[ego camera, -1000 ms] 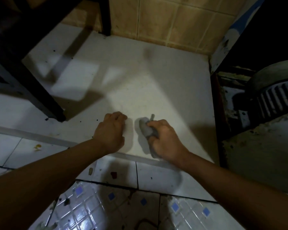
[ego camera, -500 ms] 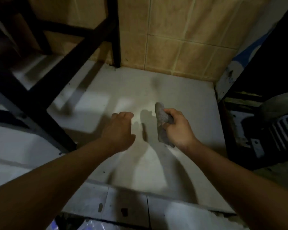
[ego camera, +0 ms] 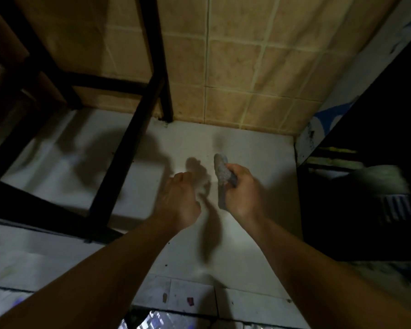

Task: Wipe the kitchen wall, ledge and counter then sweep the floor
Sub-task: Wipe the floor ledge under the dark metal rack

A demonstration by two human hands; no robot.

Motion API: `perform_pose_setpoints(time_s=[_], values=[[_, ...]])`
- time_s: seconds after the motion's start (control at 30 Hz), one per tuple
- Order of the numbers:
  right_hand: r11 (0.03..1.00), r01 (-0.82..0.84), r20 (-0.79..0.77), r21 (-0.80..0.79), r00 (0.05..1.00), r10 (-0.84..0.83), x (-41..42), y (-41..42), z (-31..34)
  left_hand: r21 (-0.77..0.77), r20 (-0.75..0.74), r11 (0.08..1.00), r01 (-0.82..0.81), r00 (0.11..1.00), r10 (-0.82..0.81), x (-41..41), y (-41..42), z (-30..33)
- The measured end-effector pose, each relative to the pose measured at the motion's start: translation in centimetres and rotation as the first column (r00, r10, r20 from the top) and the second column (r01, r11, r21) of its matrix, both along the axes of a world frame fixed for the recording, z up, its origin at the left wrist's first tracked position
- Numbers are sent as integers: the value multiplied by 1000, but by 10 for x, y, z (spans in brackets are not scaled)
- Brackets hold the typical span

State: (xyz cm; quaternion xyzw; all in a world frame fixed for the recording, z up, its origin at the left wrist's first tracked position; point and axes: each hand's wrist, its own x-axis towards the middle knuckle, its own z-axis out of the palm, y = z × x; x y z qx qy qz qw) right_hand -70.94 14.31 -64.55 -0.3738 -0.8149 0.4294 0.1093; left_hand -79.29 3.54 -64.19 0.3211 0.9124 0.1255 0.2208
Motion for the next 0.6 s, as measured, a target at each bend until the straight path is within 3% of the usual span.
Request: perform_pose_setpoints(time_s=[0.17,0.3,0.6], values=[[988,102,-35,-119,994,-107,4,-5,70,-6,32,998,-68,997,68,12,-4,76],[998,41,17,-40,999,-40,19,-5,138,-11,72,997,-79,994,80,21,-7,140],[993,78,-30,-88,996,-81,28,-12,264,25,112,989,-149,983,145,35,-17,282]])
